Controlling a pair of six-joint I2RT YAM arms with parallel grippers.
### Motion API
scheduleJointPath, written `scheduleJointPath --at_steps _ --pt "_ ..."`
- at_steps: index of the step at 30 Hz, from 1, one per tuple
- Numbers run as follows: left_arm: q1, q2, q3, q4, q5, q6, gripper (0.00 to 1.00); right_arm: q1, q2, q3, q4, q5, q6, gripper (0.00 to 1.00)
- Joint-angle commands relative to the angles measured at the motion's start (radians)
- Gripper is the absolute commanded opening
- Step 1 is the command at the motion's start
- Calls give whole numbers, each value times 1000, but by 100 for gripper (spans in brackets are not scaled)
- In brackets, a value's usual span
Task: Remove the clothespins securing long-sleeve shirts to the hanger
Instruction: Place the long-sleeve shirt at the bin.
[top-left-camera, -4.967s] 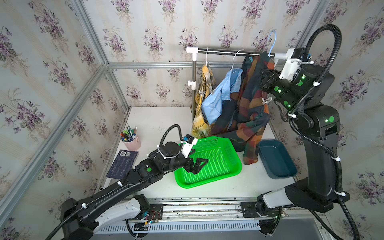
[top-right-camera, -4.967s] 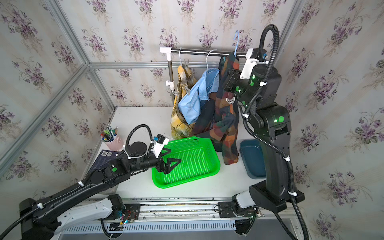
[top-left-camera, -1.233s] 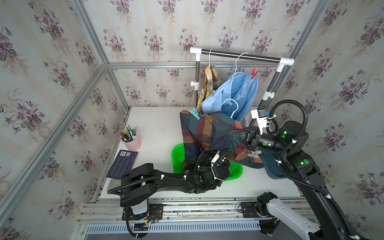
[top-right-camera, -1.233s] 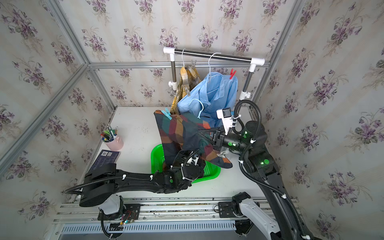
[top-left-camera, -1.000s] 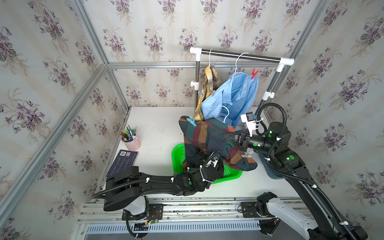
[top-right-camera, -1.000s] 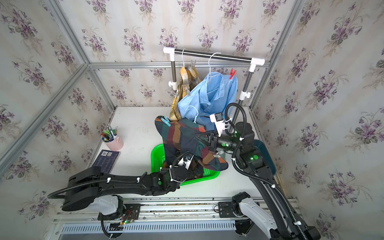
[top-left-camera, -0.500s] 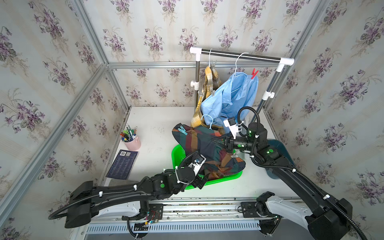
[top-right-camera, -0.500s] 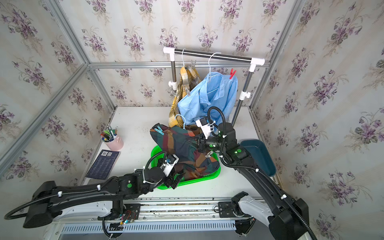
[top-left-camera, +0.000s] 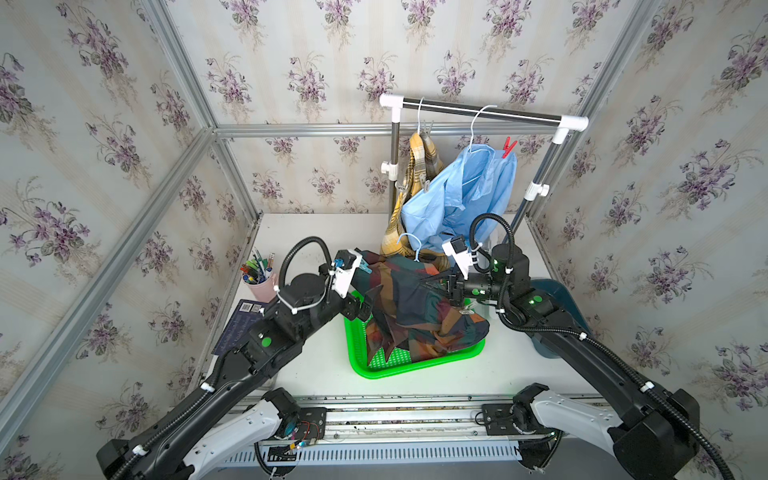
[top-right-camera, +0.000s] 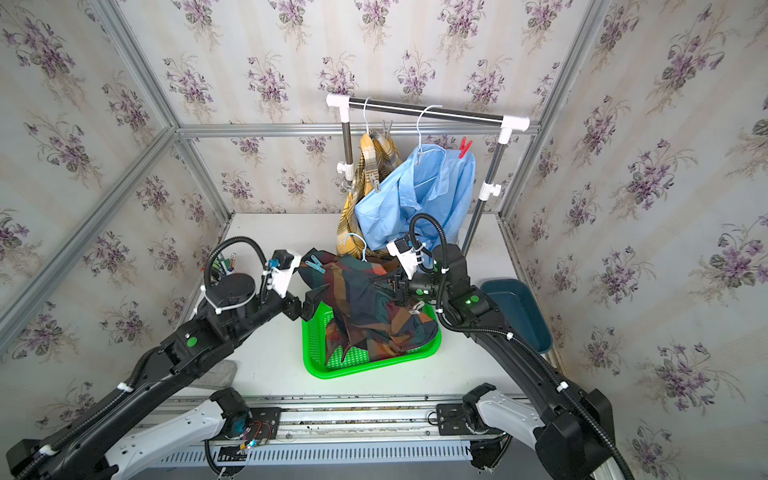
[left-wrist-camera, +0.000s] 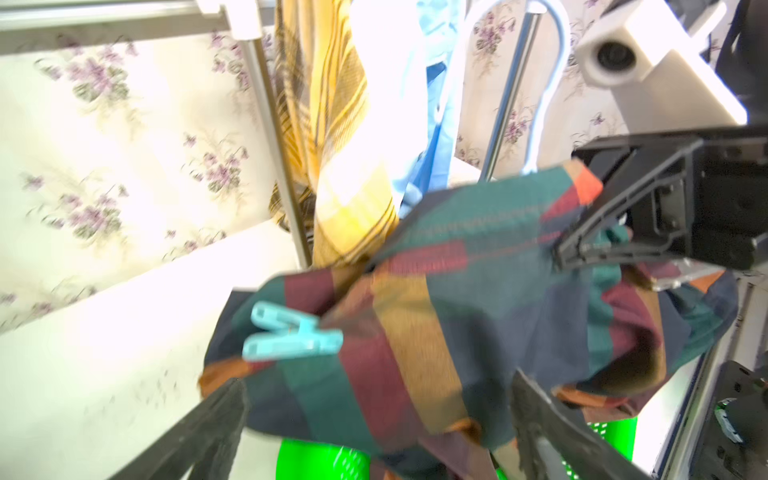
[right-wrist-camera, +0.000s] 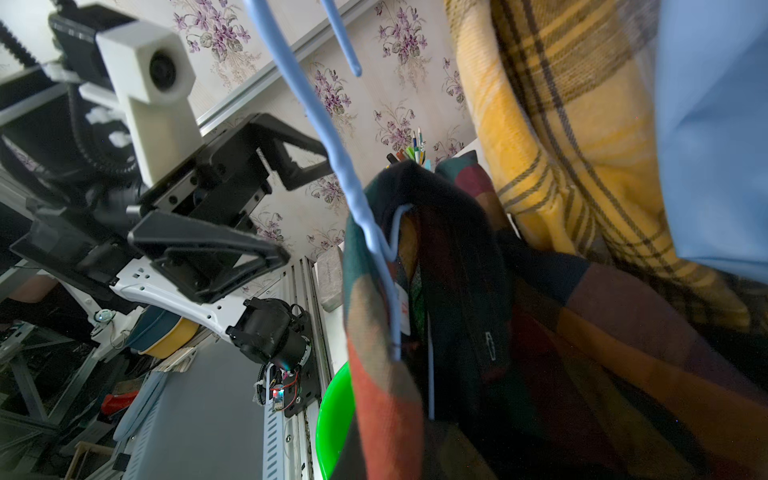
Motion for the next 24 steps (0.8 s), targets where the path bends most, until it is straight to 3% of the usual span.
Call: scheduleJointPath --at_steps 1,5,12,19,24 --pt "59 89 77 -4 279 91 99 2 -2 14 -6 -50 -34 0" --pt "74 191 158 -23 372 142 99 2 4 25 -23 -89 -43 0" --pt "91 285 247 -101 437 210 87 2 9 43 -30 -148 -52 0" --pt "120 327 273 -114 555 205 60 1 11 45 10 -209 -32 0" --pt "121 351 292 -145 625 201 46 1 21 61 6 -225 -37 0"
